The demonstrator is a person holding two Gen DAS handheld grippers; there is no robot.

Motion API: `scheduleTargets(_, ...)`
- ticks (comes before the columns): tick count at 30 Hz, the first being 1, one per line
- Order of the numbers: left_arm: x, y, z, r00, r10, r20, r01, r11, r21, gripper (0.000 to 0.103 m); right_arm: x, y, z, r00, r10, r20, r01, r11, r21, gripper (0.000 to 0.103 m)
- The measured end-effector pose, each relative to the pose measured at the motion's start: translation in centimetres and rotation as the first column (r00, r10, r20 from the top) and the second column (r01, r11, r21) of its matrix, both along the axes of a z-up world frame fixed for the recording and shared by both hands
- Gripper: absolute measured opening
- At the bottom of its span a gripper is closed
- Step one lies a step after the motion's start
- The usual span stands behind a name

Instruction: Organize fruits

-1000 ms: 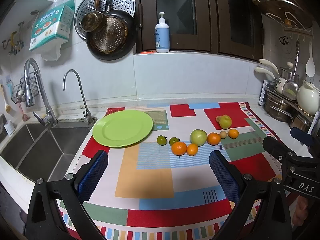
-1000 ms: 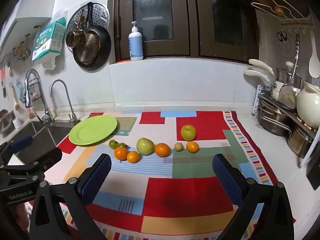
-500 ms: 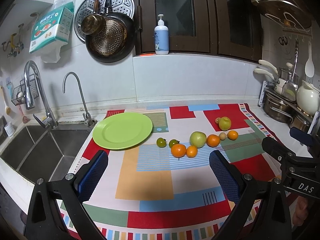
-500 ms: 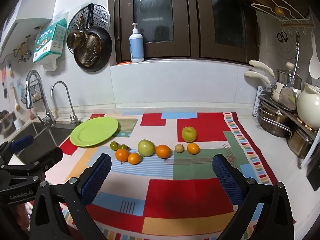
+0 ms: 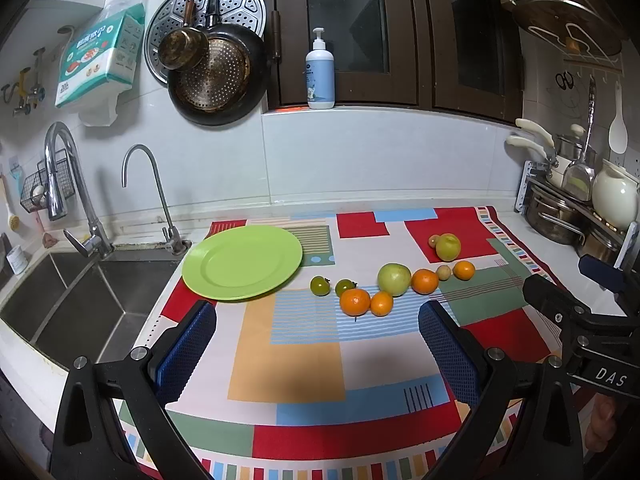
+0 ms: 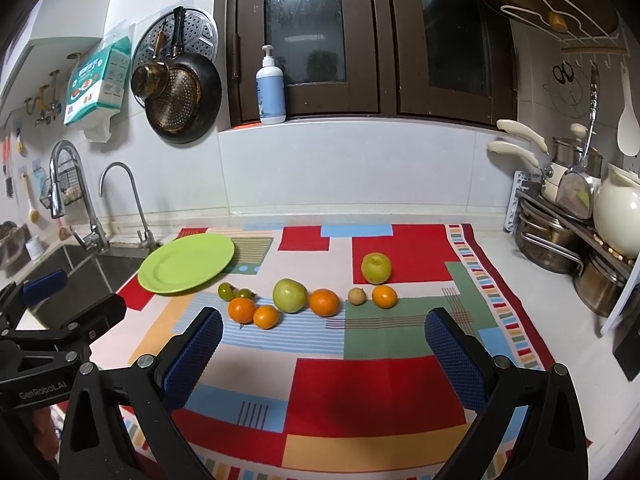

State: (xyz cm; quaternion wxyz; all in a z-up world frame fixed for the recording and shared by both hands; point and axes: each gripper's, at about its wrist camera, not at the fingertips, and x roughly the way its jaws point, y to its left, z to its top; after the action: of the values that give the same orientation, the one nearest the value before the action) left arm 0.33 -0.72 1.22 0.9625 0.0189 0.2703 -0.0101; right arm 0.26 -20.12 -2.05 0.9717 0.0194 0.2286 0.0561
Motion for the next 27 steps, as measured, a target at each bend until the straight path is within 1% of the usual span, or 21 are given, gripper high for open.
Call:
scheduleTargets(4, -0.1, 0.1, -0.1, 1.000, 0.000, 0.003, 0.000, 1.000, -0.031, 0.103, 0.2, -0.1, 0.0, 1.000, -0.001, -0.004, 0.001, 1.000, -0.002, 0.102)
scheduleTargets(5, 0.1, 0.1, -0.1, 1.000, 0.001, -0.014, -0.001, 1.000, -0.025, 0.103, 0.3, -0.1, 0.0, 1.000, -0.002, -0.003, 0.002, 1.000, -0.002, 0.102)
scheduleTargets(7, 0.4, -0.2, -0.3, 1.000, 0.006, -0.026, -0.006, 1.000, -0.002, 0.103, 0.3, -0.1, 0.0, 1.000, -0.002, -0.007, 0.002, 1.000, -0.003, 0.102)
scheduleTargets(8, 0.6, -0.3, -0.6, 0.999, 0.008, -0.042, -0.007, 0.999, 0.035, 0.103, 0.4, -0.1, -0.1, 1.000, -0.002, -0.009, 0.002, 1.000, -0.003, 0.102)
scheduleTargets(9, 0.8, -0.3, -0.8, 0.999, 0.010, -0.040, -0.008, 0.998, 0.059, 0.103, 0.5, -0.2, -0.3, 1.000, -0.003, -0.011, 0.003, 1.000, -0.002, 0.102)
scheduleTargets(13, 1.4, -0.3, -1.5, 1.000, 0.004, -0.031, -0.002, 0.998, 0.063, 0.103, 1.4, -0.1, -0.7, 1.000, -0.003, -0.020, 0.003, 1.000, -0.009, 0.102)
scheduleTargets(15, 1.8, -0.3, -2.0, 1.000, 0.007, -0.020, -0.005, 0.996, 0.088, 0.103, 1.8, 0.2, -1.0, 1.000, -0.002, -0.025, 0.002, 1.000, -0.015, 0.102)
scheduleTargets(16, 2.0, -0.3, -2.2, 0.999, 0.009, -0.036, -0.005, 0.994, 0.109, 0.103, 2.1, 0.2, -1.2, 1.000, 0.000, -0.028, 0.000, 1.000, -0.015, 0.102)
scheduleTargets(18, 2.5, -0.1, -2.5, 0.999, 0.008, -0.040, -0.004, 0.995, 0.102, 0.103, 2.6, 0.4, -1.4, 0.999, 0.004, -0.032, -0.004, 1.000, -0.016, 0.102)
scheduleTargets(19, 2.8, -0.1, -2.7, 0.999, 0.006, -0.043, -0.001, 0.993, 0.121, 0.103, 3.1, 0.5, -1.6, 0.999, 0.007, -0.035, -0.008, 1.000, -0.019, 0.102)
scheduleTargets(21, 3.5, 0.0, -3.1, 0.998, 0.000, -0.055, 0.006, 0.995, 0.102, 0.103, 3.8, 0.8, -1.9, 0.999, 0.012, -0.042, -0.013, 1.000, -0.026, 0.102)
scheduleTargets(24, 4.5, -0.2, -3.6, 0.999, -0.002, -0.052, 0.008, 0.993, 0.117, 0.103, 5.1, 1.0, -2.4, 0.998, 0.023, -0.056, -0.025, 0.999, -0.027, 0.102)
scheduleTargets(27, 5.9, -0.4, -4.2, 0.997, -0.014, -0.070, 0.021, 0.994, 0.105, 0.103, 6.7, 1.1, -3.0, 0.997, 0.031, -0.071, -0.034, 0.999, -0.032, 0.102)
